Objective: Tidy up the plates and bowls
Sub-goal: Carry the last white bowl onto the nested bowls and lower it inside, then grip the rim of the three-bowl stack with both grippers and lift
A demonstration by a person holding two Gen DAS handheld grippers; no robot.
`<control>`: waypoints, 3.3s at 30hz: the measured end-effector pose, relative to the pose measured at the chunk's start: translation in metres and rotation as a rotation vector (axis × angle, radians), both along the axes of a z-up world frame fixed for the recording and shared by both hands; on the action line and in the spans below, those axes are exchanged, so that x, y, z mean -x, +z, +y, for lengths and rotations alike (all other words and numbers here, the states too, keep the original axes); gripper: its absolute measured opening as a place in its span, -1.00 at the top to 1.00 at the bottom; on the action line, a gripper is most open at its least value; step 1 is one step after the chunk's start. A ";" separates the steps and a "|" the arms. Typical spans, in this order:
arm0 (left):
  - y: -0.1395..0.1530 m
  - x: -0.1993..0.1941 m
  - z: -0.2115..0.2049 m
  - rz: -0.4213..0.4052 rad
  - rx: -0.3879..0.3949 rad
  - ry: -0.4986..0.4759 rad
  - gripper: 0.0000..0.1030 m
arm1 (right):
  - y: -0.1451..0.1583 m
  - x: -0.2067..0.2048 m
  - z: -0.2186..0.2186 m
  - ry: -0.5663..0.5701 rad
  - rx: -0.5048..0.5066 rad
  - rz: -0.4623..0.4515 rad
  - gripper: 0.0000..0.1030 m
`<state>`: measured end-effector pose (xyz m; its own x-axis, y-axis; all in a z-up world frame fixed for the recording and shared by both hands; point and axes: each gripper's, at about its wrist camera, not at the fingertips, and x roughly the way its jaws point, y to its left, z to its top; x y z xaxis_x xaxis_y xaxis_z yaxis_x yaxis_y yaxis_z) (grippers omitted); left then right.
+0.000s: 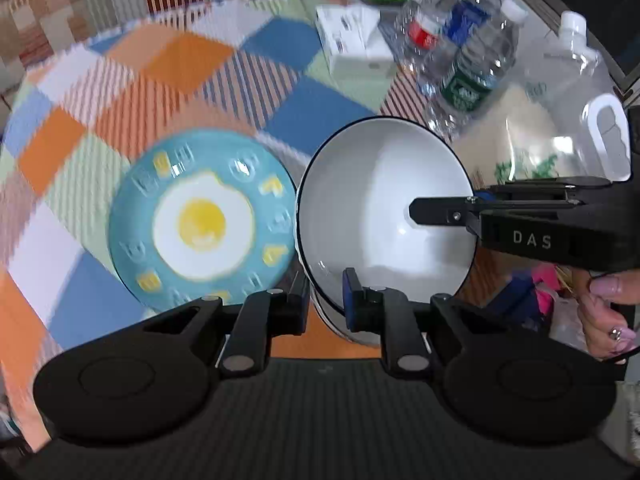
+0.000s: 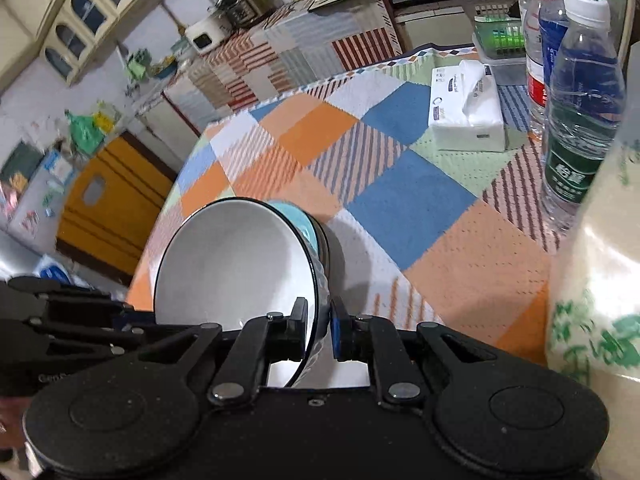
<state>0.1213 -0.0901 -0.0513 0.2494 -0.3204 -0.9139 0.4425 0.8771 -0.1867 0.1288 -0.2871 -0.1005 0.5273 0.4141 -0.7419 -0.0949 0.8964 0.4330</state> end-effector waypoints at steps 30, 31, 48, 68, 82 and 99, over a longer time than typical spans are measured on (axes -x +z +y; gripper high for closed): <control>-0.059 0.006 -0.009 0.189 0.009 0.053 0.63 | -0.041 0.051 0.059 0.220 0.617 -0.209 0.61; -0.060 0.006 -0.009 0.189 0.008 0.052 0.62 | -0.043 0.051 0.060 0.223 0.630 -0.204 0.61; -0.035 0.020 0.004 0.050 0.076 -0.056 0.36 | -0.028 0.073 0.049 0.177 0.548 -0.280 0.52; -0.049 0.020 0.047 -0.113 0.217 -0.023 -0.20 | -0.044 0.116 0.033 0.259 0.428 -0.280 -0.61; -0.099 0.011 0.032 -0.011 0.239 0.027 -0.25 | -0.105 0.084 0.048 0.292 0.365 -0.229 -0.79; -0.117 0.011 0.018 0.008 0.307 0.095 0.05 | -0.134 0.065 0.059 0.367 0.375 -0.329 -1.00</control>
<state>0.1102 -0.0723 -0.1679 0.2843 -0.5574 -0.7800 0.3586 0.8164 -0.4527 0.0637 -0.2280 -0.2350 0.6260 0.3541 -0.6948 -0.5007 0.8656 -0.0100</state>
